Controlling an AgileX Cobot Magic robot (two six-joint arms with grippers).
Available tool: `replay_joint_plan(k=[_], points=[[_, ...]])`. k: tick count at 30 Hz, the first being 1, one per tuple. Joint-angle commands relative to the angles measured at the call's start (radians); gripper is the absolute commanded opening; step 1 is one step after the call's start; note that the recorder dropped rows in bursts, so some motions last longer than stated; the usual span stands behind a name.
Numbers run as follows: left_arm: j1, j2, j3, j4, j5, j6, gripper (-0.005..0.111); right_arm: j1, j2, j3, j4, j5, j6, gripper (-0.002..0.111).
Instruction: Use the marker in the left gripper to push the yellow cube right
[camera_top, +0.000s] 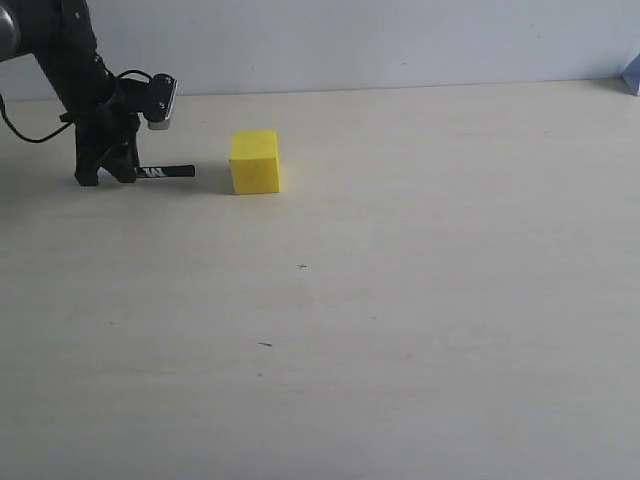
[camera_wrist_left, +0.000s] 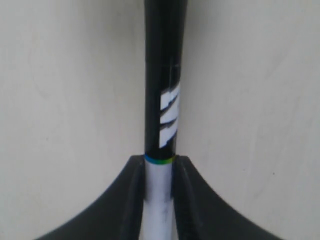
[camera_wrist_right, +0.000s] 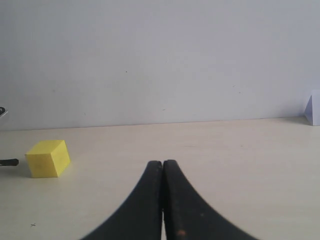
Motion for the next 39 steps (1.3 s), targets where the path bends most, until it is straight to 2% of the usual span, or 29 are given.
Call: replay_joint_plan(k=[1, 5, 13, 16, 23, 27, 31, 39], points=[[-0.007, -0.004, -0.029, -0.009, 0.003, -0.010, 0.000, 0.001, -0.005, 0.005, 0.000, -0.008, -0.002, 0.000], [-0.038, 0.002, -0.055, -0.009, -0.012, -0.012, 0.000, 0.001, -0.005, 0.005, 0.000, -0.008, -0.002, 0.000], [-0.153, 0.051, -0.143, -0.013, -0.017, -0.022, 0.000, 0.001, -0.005, 0.005, 0.000, -0.008, -0.002, 0.000], [-0.156, 0.061, -0.164, -0.013, -0.012, -0.028, 0.000, 0.001, -0.005, 0.005, 0.000, -0.008, -0.002, 0.000], [-0.099, 0.061, -0.170, -0.003, 0.046, -0.027, 0.000, 0.001, -0.005, 0.005, 0.000, -0.008, -0.002, 0.000], [-0.091, 0.061, -0.170, -0.003, 0.071, -0.025, 0.000, 0.001, -0.005, 0.005, 0.000, -0.008, -0.002, 0.000], [-0.109, 0.061, -0.170, -0.017, 0.073, -0.010, 0.000, 0.001, -0.005, 0.005, 0.000, -0.008, -0.002, 0.000], [-0.185, 0.061, -0.175, -0.022, 0.074, -0.001, 0.000, 0.001, -0.005, 0.005, 0.000, -0.008, -0.002, 0.000]])
